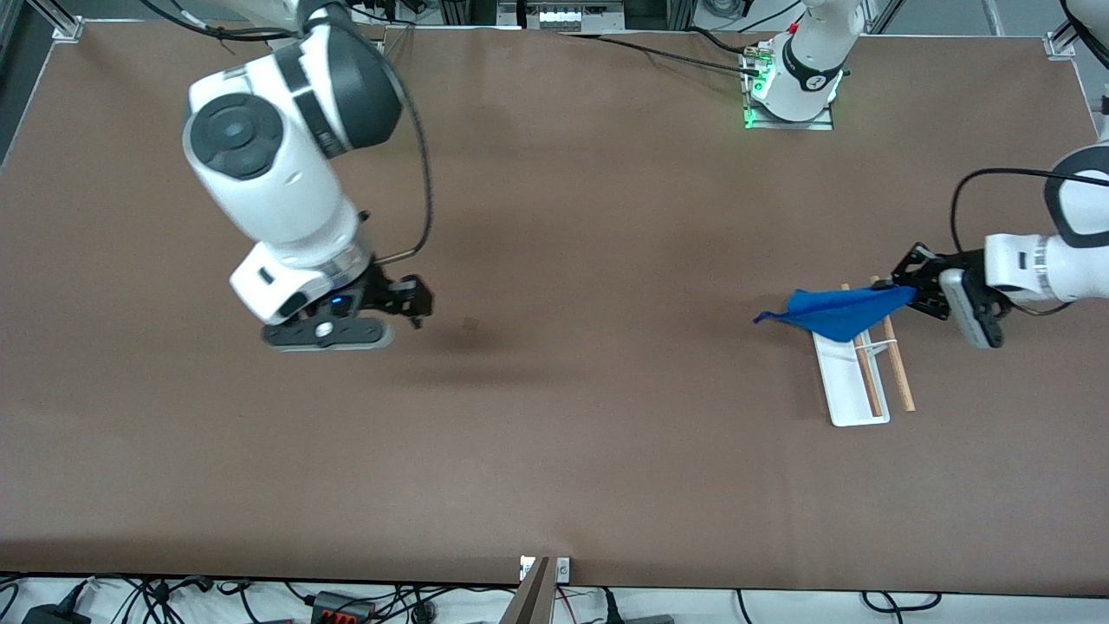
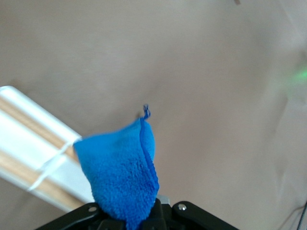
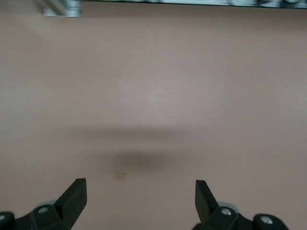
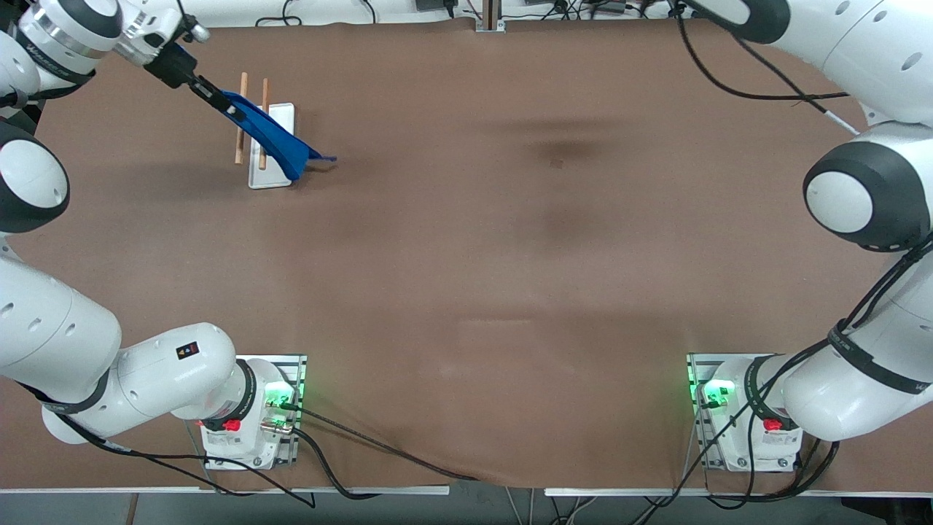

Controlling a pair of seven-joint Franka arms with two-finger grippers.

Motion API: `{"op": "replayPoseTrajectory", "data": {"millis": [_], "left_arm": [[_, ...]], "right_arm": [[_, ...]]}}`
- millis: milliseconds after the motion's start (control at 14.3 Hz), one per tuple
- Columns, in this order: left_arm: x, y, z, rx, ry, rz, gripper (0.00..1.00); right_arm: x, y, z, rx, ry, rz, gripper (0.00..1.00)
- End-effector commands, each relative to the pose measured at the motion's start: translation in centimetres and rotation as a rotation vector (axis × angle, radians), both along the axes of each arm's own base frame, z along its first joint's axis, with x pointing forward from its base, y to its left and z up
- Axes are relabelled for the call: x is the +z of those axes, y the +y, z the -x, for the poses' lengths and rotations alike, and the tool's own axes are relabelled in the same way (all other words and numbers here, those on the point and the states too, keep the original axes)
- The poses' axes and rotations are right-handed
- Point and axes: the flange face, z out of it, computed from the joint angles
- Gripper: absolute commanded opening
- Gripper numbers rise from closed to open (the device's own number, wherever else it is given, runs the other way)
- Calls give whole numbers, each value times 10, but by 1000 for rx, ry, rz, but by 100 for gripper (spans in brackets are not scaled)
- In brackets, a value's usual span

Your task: Pass towel and hang on rack

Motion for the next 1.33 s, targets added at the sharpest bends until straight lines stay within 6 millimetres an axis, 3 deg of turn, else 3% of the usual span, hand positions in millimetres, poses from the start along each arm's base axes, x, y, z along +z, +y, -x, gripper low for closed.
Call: {"op": "replayPoseTrajectory", "data": {"millis": [0, 70, 279, 488, 698, 837, 1047, 1116, 1186, 1256], "left_arm": [[-4, 17, -28, -14, 9, -21, 0], [-10, 25, -34, -7, 9, -14, 0], [-32, 54, -41, 24, 19, 1, 0], [-49, 63, -46, -9, -2, 25, 0], [-71, 79, -46, -13, -2, 43, 0], [-88, 90, -51, -30, -7, 33, 0], [-90, 92, -51, -29, -6, 32, 1], [-92, 92, -51, -25, -7, 32, 5], [-93, 92, -51, -21, -3, 32, 20], [-93, 93, -51, -17, -1, 30, 42]], "right_arm": [[3, -39, -2, -47, 46, 61, 100], [3, -50, -3, -66, 60, 70, 100], [15, -115, -17, -143, 57, 58, 100], [24, -176, -23, -117, 44, 47, 100], [43, -230, -16, -77, 44, 32, 100], [50, -258, -9, -59, 75, 38, 100], [61, -285, -2, -40, 86, 2, 100], [66, -302, 1, -2, 84, -1, 100], [69, -313, 5, -9, 85, -6, 100], [68, -314, 10, -16, 99, -10, 100]]}}
